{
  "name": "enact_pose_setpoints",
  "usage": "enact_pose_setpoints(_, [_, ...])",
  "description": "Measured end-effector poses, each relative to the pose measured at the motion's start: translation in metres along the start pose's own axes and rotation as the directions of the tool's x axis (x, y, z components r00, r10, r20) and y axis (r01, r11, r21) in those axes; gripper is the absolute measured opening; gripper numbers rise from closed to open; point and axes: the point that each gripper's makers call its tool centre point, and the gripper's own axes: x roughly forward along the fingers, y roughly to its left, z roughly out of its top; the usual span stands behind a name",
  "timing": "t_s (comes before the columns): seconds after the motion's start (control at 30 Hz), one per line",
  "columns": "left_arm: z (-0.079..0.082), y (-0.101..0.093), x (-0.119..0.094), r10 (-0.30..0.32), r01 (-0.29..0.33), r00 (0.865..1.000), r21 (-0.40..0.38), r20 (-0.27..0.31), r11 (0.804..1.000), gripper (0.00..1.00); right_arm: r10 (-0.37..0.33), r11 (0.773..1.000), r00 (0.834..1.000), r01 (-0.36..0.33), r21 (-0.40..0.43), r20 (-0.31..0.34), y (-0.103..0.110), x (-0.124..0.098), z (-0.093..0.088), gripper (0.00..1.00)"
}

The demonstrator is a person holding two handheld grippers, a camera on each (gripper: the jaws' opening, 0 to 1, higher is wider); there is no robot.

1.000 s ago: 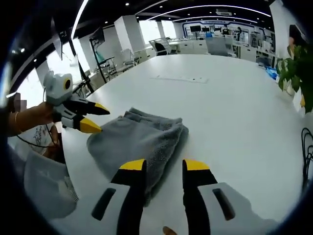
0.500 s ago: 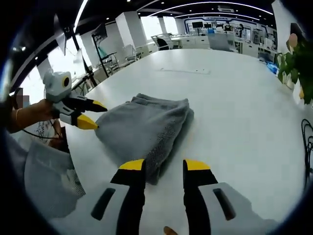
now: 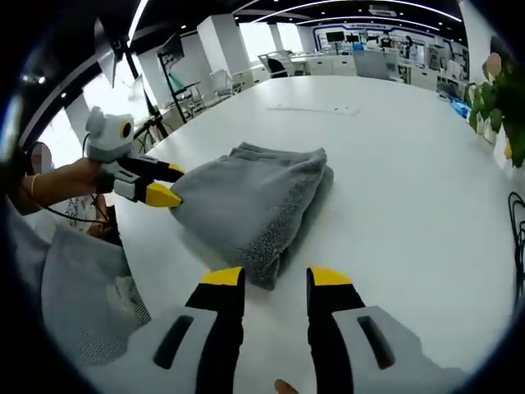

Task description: Fold the towel on the table until its edges align and the towel forms a compact rectangular stack.

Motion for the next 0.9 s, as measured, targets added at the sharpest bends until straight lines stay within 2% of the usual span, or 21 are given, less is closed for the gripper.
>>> enact_pose_setpoints(0.13, [-0.007,0.004,0.004,0.007,-0.007,1.000,-0.006,-0.030,1.000,0.51,0.006,1.000,1.000,-0.007,-0.026,-0.016,0.001,0.000,-0.003,0.28])
enact_pose_setpoints(0.43, [-0.013,0.006,0.007,0.005,-0.005,0.999,-0.017,-0.040,1.000,0.53,0.035,0.998,0.999,-0.037,-0.048,-0.038,0.012,0.009,-0.010,0.28])
enact_pose_setpoints(0.5, [-0.008,0.003,0.003,0.018,-0.018,1.000,0.017,-0.016,1.000,0.53,0.039,0.998,0.998,-0.041,-0.048,-0.042,0.015,0.011,-0.010,0.28])
enact_pose_setpoints(0.53, [-0.004,0.001,0.001,0.023,-0.023,1.000,0.071,0.005,0.997,0.52,0.040,0.998,0.998,-0.042,-0.048,-0.042,0.016,0.012,-0.011,0.28])
enact_pose_setpoints(0.57, [-0.004,0.000,0.002,0.020,-0.020,1.000,0.093,0.008,0.995,0.50,0.042,0.998,0.998,-0.044,-0.047,-0.044,0.017,0.013,-0.012,0.28])
enact_pose_setpoints(0.63, [-0.002,-0.012,-0.002,-0.003,0.001,1.000,0.116,0.018,0.993,0.47,0.044,0.998,0.998,-0.046,-0.053,-0.053,0.019,0.015,-0.013,0.28])
enact_pose_setpoints(0.73, [-0.005,-0.022,-0.002,-0.052,0.050,0.998,0.116,0.016,0.992,0.49,0.045,0.997,0.997,-0.049,-0.060,-0.063,0.020,0.019,-0.014,0.28])
enact_pose_setpoints(0.83, [-0.010,-0.037,-0.003,-0.092,0.091,0.996,0.159,-0.005,0.983,0.51,0.046,0.997,0.997,-0.050,-0.066,-0.066,0.022,0.022,-0.014,0.27])
enact_pose_setpoints(0.9, [-0.014,-0.036,-0.002,-0.101,0.106,0.994,0.189,-0.038,0.976,0.54,0.043,0.996,0.996,-0.048,-0.074,-0.073,0.024,0.026,-0.015,0.28])
